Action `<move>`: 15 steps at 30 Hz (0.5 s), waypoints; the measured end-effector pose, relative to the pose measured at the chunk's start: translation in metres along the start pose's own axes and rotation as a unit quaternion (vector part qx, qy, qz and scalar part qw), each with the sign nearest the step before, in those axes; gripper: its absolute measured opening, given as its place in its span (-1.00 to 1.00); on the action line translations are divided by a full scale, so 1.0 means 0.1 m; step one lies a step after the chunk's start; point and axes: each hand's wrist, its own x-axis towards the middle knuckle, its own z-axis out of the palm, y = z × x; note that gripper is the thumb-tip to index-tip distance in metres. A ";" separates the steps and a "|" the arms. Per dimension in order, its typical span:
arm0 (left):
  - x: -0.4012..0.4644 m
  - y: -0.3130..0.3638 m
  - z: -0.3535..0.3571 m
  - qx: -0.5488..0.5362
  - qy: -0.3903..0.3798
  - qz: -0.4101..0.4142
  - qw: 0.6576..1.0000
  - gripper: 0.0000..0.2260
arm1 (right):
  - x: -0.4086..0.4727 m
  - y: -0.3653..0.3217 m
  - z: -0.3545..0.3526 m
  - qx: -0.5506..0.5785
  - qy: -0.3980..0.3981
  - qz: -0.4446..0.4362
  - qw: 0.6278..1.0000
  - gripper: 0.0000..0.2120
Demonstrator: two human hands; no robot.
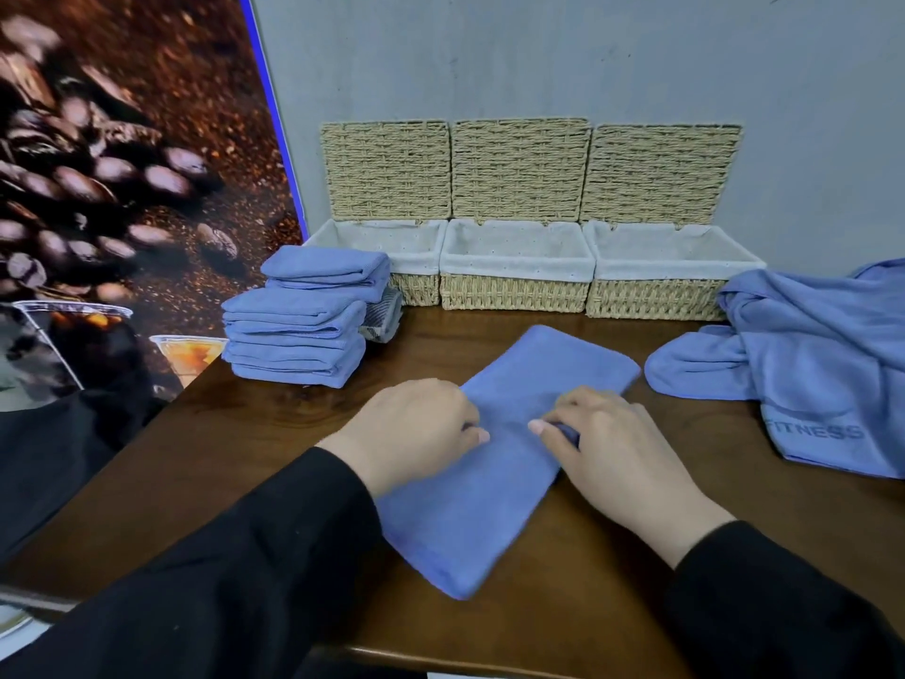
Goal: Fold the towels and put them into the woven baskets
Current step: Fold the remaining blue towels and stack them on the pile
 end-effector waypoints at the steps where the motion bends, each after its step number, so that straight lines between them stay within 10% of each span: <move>1: 0.02 -0.09 0.00 -0.058 0.001 0.037 0.998 -0.71 | 0.04 0.07 0.02 0.012 -0.009 0.011 1.000 -0.61; 5: 0.00 -0.42 0.26 -0.208 0.065 0.102 0.971 -0.81 | 0.20 0.32 0.05 0.138 -0.074 0.005 0.988 -0.66; 15: -0.05 -0.42 0.45 -0.160 0.057 0.066 0.983 -0.42 | 0.25 0.40 -0.01 0.209 0.009 -0.095 0.973 -0.73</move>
